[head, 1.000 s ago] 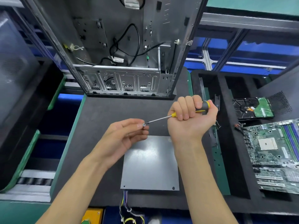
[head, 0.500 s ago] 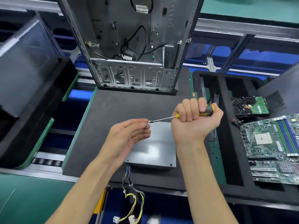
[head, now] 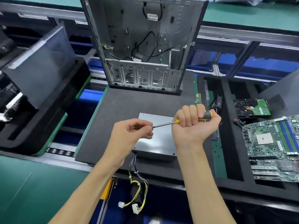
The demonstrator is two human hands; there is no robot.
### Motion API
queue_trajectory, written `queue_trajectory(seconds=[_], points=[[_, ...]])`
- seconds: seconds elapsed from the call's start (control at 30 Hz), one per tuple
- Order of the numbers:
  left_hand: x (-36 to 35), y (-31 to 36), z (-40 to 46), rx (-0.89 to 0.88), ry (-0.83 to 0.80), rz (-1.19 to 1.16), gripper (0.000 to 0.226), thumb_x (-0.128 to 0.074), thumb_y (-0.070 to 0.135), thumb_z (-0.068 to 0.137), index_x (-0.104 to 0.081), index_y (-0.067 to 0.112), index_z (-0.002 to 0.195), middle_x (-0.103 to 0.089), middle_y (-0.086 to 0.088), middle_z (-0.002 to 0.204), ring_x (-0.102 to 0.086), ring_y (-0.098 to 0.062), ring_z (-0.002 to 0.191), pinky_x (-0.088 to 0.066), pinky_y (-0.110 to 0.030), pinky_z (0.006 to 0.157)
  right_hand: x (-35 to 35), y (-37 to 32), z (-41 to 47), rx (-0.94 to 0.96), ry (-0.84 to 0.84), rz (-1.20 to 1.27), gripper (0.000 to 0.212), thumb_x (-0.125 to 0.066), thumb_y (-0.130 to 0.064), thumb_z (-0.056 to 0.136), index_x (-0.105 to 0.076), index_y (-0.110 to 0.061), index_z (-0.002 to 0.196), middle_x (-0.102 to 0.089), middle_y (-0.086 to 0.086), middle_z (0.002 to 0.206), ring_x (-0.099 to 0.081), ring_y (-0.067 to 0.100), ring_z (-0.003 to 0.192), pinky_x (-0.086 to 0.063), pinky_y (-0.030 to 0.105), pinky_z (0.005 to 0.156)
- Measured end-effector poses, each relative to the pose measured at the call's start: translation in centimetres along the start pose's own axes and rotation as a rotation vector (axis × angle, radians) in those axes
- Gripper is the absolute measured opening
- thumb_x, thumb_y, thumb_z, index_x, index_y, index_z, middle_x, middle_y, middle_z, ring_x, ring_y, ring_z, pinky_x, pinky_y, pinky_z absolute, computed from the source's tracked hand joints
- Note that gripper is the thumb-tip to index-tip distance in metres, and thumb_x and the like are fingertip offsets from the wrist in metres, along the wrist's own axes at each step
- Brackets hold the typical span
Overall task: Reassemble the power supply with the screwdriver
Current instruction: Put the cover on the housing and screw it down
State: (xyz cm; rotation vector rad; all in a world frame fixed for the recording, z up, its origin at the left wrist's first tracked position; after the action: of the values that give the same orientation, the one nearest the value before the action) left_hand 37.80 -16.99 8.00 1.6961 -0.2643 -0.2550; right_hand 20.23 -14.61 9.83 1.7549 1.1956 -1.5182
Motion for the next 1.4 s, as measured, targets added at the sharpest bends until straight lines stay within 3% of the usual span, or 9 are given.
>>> queue_trajectory(seconds=[0.13, 0.27, 0.37, 0.43, 0.57, 0.7, 1.13, 1.27, 1.4], points=[[0.2, -0.1, -0.6, -0.041, 0.013, 0.047, 0.017, -0.074, 0.002, 0.086, -0.08, 0.018, 0.084, -0.078, -0.008, 0.08, -0.076, -0.026, 0.075, -0.06, -0.026, 0.076, 0.5, 0.2, -0.4, -0.013, 0.028, 0.027, 0.036, -0.035, -0.034, 0.09, -0.032, -0.018, 0.057, -0.016, -0.005, 0.046, -0.013, 0.012, 0.04, -0.016, 0.024, 0.032], [1.2, -0.2, -0.9, -0.078, 0.01, 0.067, 0.014, -0.076, 0.013, 0.087, -0.078, 0.021, 0.098, -0.078, -0.005, 0.087, -0.077, -0.024, 0.079, -0.058, -0.021, 0.072, 1.1, 0.5, -0.7, -0.028, 0.036, 0.044, 0.038, -0.034, -0.035, 0.092, -0.032, -0.018, 0.058, -0.016, -0.005, 0.047, -0.012, 0.012, 0.04, -0.014, 0.024, 0.033], [3.9, -1.9, -0.9, -0.054, 0.187, 0.128, 0.013, -0.074, 0.024, 0.089, -0.077, 0.024, 0.101, -0.078, 0.001, 0.09, -0.076, -0.017, 0.081, -0.061, -0.027, 0.072, 0.8, 1.0, -0.9, -0.013, -0.041, -0.074, 0.039, -0.034, -0.036, 0.093, -0.032, -0.018, 0.059, -0.016, -0.005, 0.048, -0.011, 0.012, 0.042, -0.014, 0.024, 0.035], [5.2, -4.1, -1.4, 0.069, 0.269, 0.2, 0.008, -0.073, 0.026, 0.091, -0.077, 0.027, 0.097, -0.078, 0.007, 0.088, -0.075, -0.012, 0.078, -0.062, -0.035, 0.081, 0.3, 2.0, -1.1, -0.006, -0.118, -0.249, 0.04, -0.033, -0.036, 0.094, -0.031, -0.018, 0.059, -0.015, -0.005, 0.048, -0.01, 0.013, 0.042, -0.012, 0.023, 0.037], [4.6, -7.7, -2.6, 0.274, 0.181, 0.193, 0.006, -0.074, 0.03, 0.091, -0.079, 0.031, 0.088, -0.079, 0.011, 0.084, -0.076, -0.008, 0.077, -0.058, -0.037, 0.092, -0.3, 5.1, -2.0, -0.069, -0.288, -0.537, 0.041, -0.035, -0.036, 0.093, -0.031, -0.018, 0.057, -0.015, -0.005, 0.046, -0.01, 0.012, 0.042, -0.01, 0.021, 0.04], [4.1, -8.4, -2.5, 0.266, 0.201, 0.142, 0.009, -0.076, 0.019, 0.089, -0.081, 0.024, 0.083, -0.079, 0.006, 0.079, -0.076, -0.009, 0.077, -0.06, -0.032, 0.087, 0.0, 7.1, -2.5, -0.128, -0.386, -0.691, 0.04, -0.037, -0.035, 0.091, -0.033, -0.019, 0.054, -0.017, -0.005, 0.046, -0.011, 0.011, 0.041, -0.011, 0.021, 0.041], [4.3, -8.8, -2.6, 0.232, 0.214, 0.252, 0.008, -0.075, 0.028, 0.089, -0.082, 0.025, 0.09, -0.077, 0.017, 0.078, -0.074, -0.003, 0.075, -0.05, -0.018, 0.072, 1.6, 9.6, -3.0, -0.176, -0.502, -0.902, 0.038, -0.043, -0.044, 0.086, -0.037, -0.021, 0.056, -0.023, -0.009, 0.047, -0.015, 0.011, 0.043, -0.014, 0.021, 0.044], [4.3, -8.8, -2.7, 0.242, 0.213, 0.22, 0.009, -0.076, 0.029, 0.089, -0.083, 0.023, 0.093, -0.078, 0.013, 0.081, -0.075, -0.006, 0.078, -0.057, -0.027, 0.084, 1.5, 9.9, -3.3, -0.156, -0.555, -1.011, 0.038, -0.041, -0.042, 0.088, -0.042, -0.018, 0.058, -0.027, -0.006, 0.049, -0.018, 0.016, 0.046, -0.016, 0.027, 0.047], [4.4, -8.7, -2.7, 0.266, 0.201, 0.197, 0.011, -0.075, 0.028, 0.09, -0.082, 0.021, 0.095, -0.079, 0.011, 0.084, -0.075, -0.009, 0.081, -0.058, -0.037, 0.093, 1.0, 10.1, -3.8, -0.091, -0.659, -1.17, 0.028, -0.044, -0.035, 0.091, -0.055, -0.02, 0.07, -0.046, 0.0, 0.058, -0.04, 0.022, 0.055, -0.033, 0.037, 0.054]])
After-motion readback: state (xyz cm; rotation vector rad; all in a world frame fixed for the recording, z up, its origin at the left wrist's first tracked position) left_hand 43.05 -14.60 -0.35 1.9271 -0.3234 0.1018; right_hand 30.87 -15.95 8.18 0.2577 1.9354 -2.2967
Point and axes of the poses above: each hand's wrist, its own z-axis towards the middle knuckle, its own x-axis out of the back of the hand, y = z × x, the point moved 3 cm from there along z, towards the middle knuckle
